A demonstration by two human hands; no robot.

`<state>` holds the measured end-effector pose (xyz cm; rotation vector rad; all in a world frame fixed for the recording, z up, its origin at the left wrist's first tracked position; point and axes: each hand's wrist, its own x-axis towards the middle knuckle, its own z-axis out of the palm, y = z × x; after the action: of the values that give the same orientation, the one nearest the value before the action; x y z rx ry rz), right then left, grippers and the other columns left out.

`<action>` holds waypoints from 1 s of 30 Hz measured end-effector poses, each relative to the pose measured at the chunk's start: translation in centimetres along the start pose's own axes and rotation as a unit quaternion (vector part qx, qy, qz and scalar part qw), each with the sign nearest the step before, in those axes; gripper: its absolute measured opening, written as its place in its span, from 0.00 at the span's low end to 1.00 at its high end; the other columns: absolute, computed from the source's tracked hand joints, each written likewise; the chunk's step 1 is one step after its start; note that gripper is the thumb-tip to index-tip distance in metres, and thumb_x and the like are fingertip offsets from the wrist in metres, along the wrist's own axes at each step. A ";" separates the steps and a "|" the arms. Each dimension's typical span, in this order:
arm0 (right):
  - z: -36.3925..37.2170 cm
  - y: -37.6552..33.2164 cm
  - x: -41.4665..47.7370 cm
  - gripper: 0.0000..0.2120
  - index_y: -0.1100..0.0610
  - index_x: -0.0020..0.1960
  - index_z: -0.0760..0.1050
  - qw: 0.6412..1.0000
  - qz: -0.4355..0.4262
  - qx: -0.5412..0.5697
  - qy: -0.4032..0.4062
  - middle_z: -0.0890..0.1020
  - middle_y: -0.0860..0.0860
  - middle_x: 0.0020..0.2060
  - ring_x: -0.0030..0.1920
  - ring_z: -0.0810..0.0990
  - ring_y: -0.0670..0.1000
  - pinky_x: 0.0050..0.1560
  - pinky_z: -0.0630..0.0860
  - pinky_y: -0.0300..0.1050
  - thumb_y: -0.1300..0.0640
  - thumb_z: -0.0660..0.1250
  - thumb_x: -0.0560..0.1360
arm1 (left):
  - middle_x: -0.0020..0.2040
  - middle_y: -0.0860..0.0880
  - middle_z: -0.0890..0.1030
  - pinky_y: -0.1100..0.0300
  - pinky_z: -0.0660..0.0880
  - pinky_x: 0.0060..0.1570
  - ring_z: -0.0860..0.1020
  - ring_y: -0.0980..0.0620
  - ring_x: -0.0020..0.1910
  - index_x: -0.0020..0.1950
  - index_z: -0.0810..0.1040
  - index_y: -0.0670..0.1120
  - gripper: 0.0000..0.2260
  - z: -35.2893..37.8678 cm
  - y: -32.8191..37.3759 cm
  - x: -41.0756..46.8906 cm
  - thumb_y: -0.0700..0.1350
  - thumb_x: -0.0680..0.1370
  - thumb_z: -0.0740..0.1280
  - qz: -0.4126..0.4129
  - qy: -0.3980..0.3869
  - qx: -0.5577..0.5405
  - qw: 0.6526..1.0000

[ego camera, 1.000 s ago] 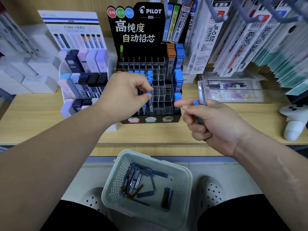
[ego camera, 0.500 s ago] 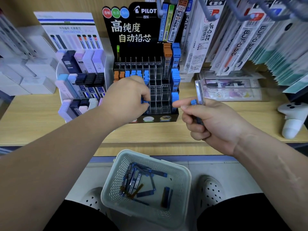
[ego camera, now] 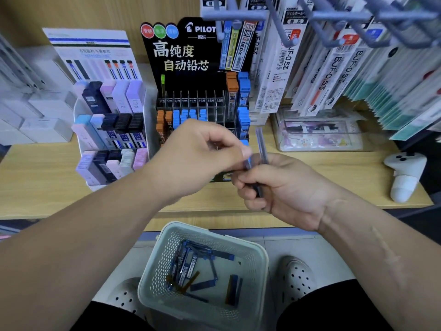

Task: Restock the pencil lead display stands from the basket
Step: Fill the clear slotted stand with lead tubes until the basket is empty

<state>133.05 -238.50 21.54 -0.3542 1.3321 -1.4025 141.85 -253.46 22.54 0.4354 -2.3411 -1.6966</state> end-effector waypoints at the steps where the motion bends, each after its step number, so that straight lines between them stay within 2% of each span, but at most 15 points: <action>1: 0.2 0.1 0.0 0.10 0.59 0.47 0.75 1.000 -0.004 -0.011 0.000 0.73 0.53 0.34 0.31 0.68 0.47 0.28 0.60 0.38 0.71 0.60 0.79 | 0.38 0.39 0.83 0.56 0.77 0.39 0.79 0.52 0.33 0.42 0.85 0.42 0.01 0.2 -0.1 -0.1 0.38 0.74 0.75 -0.003 -0.002 -0.015 1.000; 4: 0.6 0.3 0.3 0.08 0.58 0.48 0.72 0.999 -0.011 -0.029 0.007 0.74 0.52 0.33 0.31 0.69 0.46 0.29 0.60 0.38 0.70 0.61 0.79 | 0.38 0.35 0.81 0.49 0.73 0.38 0.75 0.46 0.34 0.40 0.86 0.45 0.03 0.2 -0.8 0.0 0.39 0.72 0.77 -0.023 0.018 -0.016 0.999; 7: 0.8 0.4 0.4 0.06 0.59 0.48 0.73 0.999 -0.022 -0.030 0.013 0.75 0.53 0.35 0.32 0.70 0.47 0.30 0.62 0.38 0.69 0.62 0.80 | 0.37 0.37 0.83 0.43 0.78 0.42 0.80 0.44 0.35 0.40 0.85 0.44 0.02 -0.1 -0.9 0.0 0.40 0.72 0.77 -0.035 0.013 -0.026 0.999; 10: 0.9 0.4 0.5 0.08 0.59 0.46 0.74 0.999 -0.028 -0.029 0.008 0.76 0.53 0.35 0.34 0.71 0.47 0.31 0.63 0.38 0.69 0.62 0.80 | 0.33 0.41 0.83 0.54 0.78 0.38 0.81 0.48 0.31 0.41 0.85 0.41 0.02 -0.2 -0.7 -0.2 0.38 0.73 0.75 -0.038 0.007 -0.044 0.998; 12: 1.0 0.4 0.5 0.05 0.60 0.49 0.76 0.999 -0.025 -0.018 0.008 0.78 0.54 0.36 0.34 0.73 0.48 0.31 0.67 0.38 0.67 0.63 0.80 | 0.27 0.49 0.79 0.64 0.71 0.29 0.74 0.55 0.25 0.41 0.84 0.43 0.03 -0.4 -0.6 -0.2 0.37 0.74 0.73 -0.064 0.022 -0.069 0.995; 13: 1.0 0.3 0.5 0.05 0.62 0.53 0.78 1.000 -0.024 -0.010 0.012 0.80 0.54 0.36 0.34 0.75 0.48 0.31 0.69 0.37 0.64 0.64 0.80 | 0.26 0.50 0.76 0.66 0.67 0.26 0.70 0.56 0.24 0.41 0.84 0.45 0.04 -0.6 -0.7 0.0 0.38 0.74 0.73 -0.082 0.038 -0.093 0.992; 15: 0.9 0.2 0.6 0.13 0.65 0.61 0.78 0.999 -0.025 0.005 0.025 0.80 0.54 0.35 0.32 0.75 0.48 0.30 0.69 0.38 0.59 0.64 0.80 | 0.30 0.46 0.77 0.66 0.63 0.24 0.67 0.54 0.24 0.42 0.84 0.47 0.05 -1.1 -0.8 0.3 0.39 0.75 0.71 -0.104 0.076 -0.143 0.981; 16: 0.9 0.1 0.7 0.14 0.65 0.61 0.78 0.999 -0.032 0.010 0.036 0.79 0.54 0.33 0.31 0.73 0.48 0.28 0.67 0.38 0.57 0.64 0.80 | 0.33 0.45 0.79 0.65 0.62 0.24 0.68 0.53 0.23 0.43 0.84 0.47 0.06 -1.5 -0.9 0.4 0.38 0.76 0.70 -0.108 0.097 -0.158 0.977; 18: 0.7 0.2 0.8 0.14 0.65 0.59 0.80 0.997 -0.046 0.013 0.054 0.77 0.53 0.31 0.28 0.69 0.47 0.26 0.61 0.37 0.56 0.64 0.81 | 0.35 0.48 0.81 0.63 0.62 0.23 0.69 0.53 0.23 0.44 0.83 0.46 0.07 -2.1 -0.9 0.7 0.37 0.77 0.68 -0.112 0.125 -0.179 0.969; 20: 0.6 0.4 1.0 0.12 0.64 0.57 0.80 0.996 -0.057 0.003 0.073 0.76 0.53 0.30 0.27 0.67 0.47 0.25 0.60 0.37 0.57 0.64 0.82 | 0.35 0.49 0.82 0.62 0.63 0.24 0.70 0.53 0.24 0.46 0.83 0.44 0.05 -2.5 -0.9 0.7 0.36 0.78 0.68 -0.109 0.119 -0.190 0.968; 26: 0.7 0.9 1.3 0.08 0.60 0.54 0.80 0.993 -0.059 -0.045 0.095 0.82 0.55 0.34 0.26 0.67 0.47 0.24 0.60 0.37 0.56 0.64 0.82 | 0.28 0.52 0.80 0.62 0.66 0.25 0.72 0.54 0.25 0.46 0.84 0.44 0.03 -3.4 -0.8 0.8 0.36 0.76 0.71 -0.075 0.105 -0.127 0.983; 30: 0.0 0.6 1.3 0.08 0.59 0.54 0.80 0.989 -0.051 -0.044 0.134 0.80 0.54 0.33 0.25 0.66 0.47 0.24 0.59 0.38 0.56 0.64 0.83 | 0.26 0.47 0.78 0.63 0.68 0.25 0.72 0.52 0.24 0.40 0.86 0.47 0.06 -5.5 -0.7 0.4 0.37 0.73 0.74 -0.061 0.080 -0.016 0.995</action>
<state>132.87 -239.39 20.50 -0.3032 1.6185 -1.5180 143.45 -258.72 23.57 0.6932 -2.2110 -1.6811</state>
